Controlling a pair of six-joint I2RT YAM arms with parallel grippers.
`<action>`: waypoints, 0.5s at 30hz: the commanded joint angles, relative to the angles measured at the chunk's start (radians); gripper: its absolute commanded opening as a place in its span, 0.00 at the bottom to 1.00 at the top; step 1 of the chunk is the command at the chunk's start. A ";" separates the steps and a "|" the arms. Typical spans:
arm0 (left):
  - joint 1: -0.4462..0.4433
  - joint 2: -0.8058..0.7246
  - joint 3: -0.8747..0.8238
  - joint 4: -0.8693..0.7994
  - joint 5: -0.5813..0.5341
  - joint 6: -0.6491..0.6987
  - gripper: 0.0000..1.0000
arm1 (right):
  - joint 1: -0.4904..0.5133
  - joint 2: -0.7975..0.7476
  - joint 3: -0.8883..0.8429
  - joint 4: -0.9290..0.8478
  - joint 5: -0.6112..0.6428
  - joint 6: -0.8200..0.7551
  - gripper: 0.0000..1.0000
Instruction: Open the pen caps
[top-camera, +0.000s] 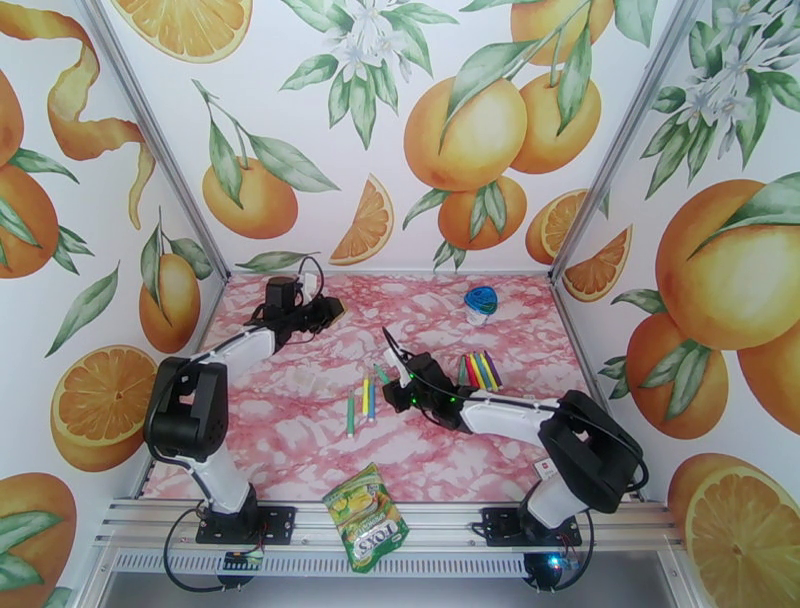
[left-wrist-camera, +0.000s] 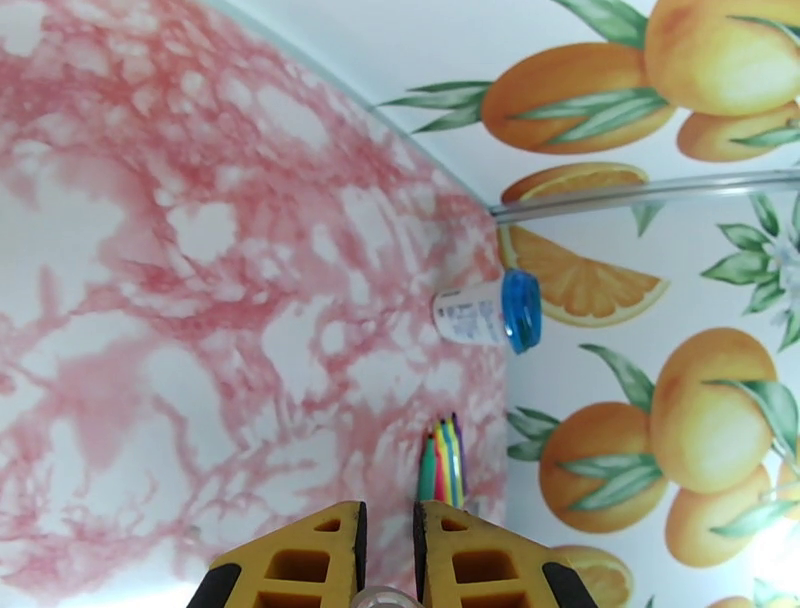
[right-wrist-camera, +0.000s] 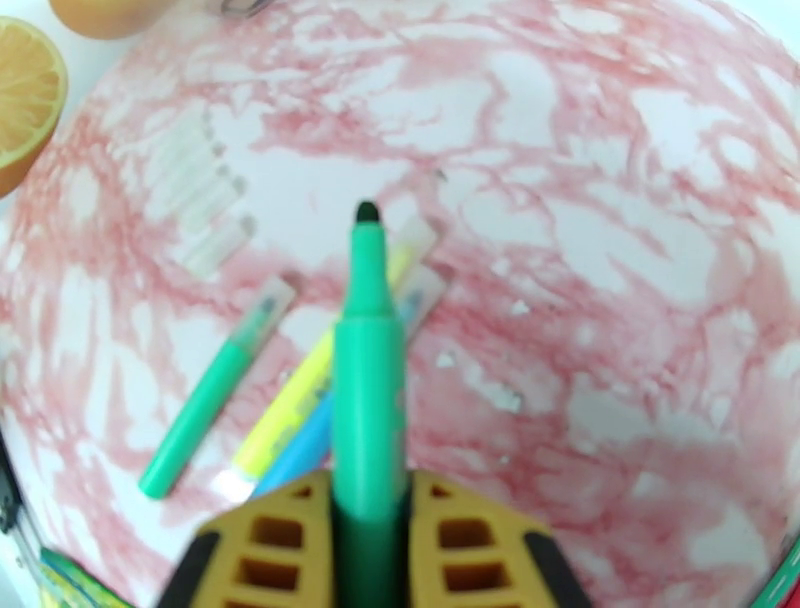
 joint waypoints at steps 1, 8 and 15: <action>-0.008 -0.003 0.071 -0.120 -0.032 0.109 0.00 | -0.006 -0.036 -0.004 -0.014 0.041 0.018 0.00; -0.028 -0.077 0.152 -0.528 -0.206 0.406 0.00 | -0.069 -0.031 0.026 -0.089 0.131 0.075 0.00; -0.083 -0.108 0.165 -0.792 -0.377 0.564 0.00 | -0.130 -0.026 0.044 -0.153 0.218 0.133 0.00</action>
